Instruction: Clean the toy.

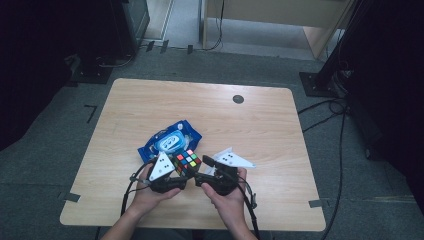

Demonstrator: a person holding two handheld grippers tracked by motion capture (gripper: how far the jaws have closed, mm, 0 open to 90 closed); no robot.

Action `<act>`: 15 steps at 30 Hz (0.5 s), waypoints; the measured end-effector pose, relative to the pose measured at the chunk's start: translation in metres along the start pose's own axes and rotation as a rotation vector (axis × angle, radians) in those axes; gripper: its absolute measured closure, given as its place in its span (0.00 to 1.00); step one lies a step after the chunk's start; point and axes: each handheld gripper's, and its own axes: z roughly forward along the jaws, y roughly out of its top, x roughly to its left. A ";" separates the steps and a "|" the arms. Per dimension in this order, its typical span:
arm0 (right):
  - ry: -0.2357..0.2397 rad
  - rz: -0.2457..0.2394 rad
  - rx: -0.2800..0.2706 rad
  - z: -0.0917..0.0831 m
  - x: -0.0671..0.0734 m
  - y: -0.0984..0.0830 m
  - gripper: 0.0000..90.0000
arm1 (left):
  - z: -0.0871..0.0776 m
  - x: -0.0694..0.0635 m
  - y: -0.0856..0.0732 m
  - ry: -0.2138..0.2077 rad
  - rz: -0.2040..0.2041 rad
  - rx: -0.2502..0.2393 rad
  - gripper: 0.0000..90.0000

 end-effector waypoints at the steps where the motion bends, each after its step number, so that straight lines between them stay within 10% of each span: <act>1: 0.002 0.004 -0.022 -0.004 -0.003 0.001 0.34 | -0.002 0.007 0.000 -0.002 -0.033 -0.007 0.38; 8: -0.053 -0.106 0.068 0.007 -0.015 -0.024 0.36 | -0.015 0.027 0.005 -0.010 -0.147 -0.061 0.38; 15: -0.020 -0.159 0.098 0.038 0.009 -0.038 0.25 | -0.010 0.014 0.008 -0.050 -0.151 -0.049 0.38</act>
